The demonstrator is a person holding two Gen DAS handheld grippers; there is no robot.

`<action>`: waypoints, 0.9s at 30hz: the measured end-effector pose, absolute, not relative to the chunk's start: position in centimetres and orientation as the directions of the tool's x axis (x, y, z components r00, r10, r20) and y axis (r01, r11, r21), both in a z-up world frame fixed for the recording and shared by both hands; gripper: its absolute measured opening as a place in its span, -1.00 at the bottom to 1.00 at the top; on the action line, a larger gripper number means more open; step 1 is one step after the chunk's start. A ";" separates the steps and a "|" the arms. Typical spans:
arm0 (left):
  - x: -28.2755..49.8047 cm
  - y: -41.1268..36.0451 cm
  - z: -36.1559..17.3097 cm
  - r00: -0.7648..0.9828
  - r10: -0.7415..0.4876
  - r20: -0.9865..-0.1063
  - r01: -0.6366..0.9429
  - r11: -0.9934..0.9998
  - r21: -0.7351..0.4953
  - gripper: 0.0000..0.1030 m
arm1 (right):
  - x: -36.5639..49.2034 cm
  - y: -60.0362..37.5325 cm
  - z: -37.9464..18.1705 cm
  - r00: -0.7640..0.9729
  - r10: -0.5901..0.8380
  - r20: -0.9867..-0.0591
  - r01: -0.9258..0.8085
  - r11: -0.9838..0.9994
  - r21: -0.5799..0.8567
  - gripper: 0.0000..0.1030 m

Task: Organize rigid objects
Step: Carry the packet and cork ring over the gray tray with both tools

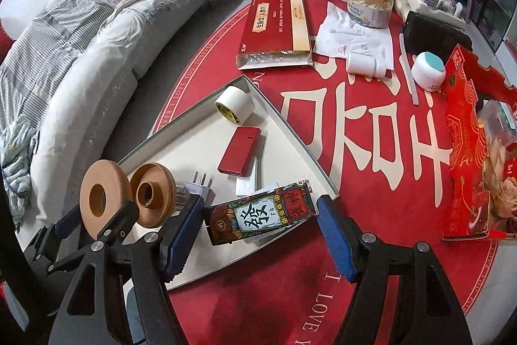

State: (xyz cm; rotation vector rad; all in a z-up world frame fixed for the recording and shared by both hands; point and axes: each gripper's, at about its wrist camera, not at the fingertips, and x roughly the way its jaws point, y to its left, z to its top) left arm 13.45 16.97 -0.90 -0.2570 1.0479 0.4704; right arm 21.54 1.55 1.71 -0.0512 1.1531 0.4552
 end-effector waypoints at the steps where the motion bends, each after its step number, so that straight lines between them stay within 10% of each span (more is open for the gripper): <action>1: 13.5 16.9 -1.0 0.412 0.247 -0.877 -0.487 0.873 0.017 0.72 | 21.6 1.6 1.6 0.324 0.319 -0.891 -0.375 0.908 0.189 0.40; 27: 11.9 19.3 -2.3 0.394 0.253 -0.883 -0.527 0.850 0.009 0.72 | 21.5 2.4 0.1 0.298 0.288 -0.910 -0.390 0.907 0.159 0.40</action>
